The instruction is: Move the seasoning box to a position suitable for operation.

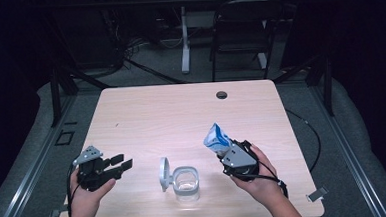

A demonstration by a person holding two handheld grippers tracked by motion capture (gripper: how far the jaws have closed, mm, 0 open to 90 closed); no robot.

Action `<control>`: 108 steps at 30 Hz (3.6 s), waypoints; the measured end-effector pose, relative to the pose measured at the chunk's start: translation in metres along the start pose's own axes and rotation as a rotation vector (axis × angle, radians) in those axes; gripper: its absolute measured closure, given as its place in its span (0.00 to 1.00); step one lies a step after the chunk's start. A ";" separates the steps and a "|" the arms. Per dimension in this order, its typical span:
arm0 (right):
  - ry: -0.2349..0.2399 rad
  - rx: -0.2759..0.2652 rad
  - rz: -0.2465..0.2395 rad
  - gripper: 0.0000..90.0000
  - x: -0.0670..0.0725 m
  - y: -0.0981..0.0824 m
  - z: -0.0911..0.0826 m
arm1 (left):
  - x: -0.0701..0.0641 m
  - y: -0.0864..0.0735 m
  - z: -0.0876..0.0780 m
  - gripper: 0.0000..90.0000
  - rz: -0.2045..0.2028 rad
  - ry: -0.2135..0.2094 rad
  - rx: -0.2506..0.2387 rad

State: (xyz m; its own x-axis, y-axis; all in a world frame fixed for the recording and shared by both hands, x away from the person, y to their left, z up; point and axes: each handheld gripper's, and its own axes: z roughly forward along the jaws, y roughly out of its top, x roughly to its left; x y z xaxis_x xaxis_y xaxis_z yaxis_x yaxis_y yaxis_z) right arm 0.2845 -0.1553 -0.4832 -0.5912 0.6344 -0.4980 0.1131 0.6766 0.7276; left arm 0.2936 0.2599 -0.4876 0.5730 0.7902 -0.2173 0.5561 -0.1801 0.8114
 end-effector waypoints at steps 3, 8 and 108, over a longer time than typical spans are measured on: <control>-0.005 -0.004 -0.018 0.46 0.002 0.001 0.000 | 0.001 0.000 0.000 0.61 0.000 0.003 0.003; 0.000 0.001 -0.038 0.46 0.004 0.002 0.002 | 0.001 -0.001 0.000 0.61 -0.003 0.006 0.004; -0.017 0.131 -0.514 0.48 0.048 0.000 0.014 | 0.009 -0.003 0.000 0.61 -0.022 0.016 0.009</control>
State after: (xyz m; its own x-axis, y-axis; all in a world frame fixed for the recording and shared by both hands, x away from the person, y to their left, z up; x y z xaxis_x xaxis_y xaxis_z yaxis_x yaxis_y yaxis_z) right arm 0.2670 -0.1201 -0.5135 -0.5838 0.2133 -0.7834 -0.0887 0.9423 0.3227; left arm 0.2963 0.2675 -0.4921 0.5507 0.8035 -0.2261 0.5738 -0.1677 0.8017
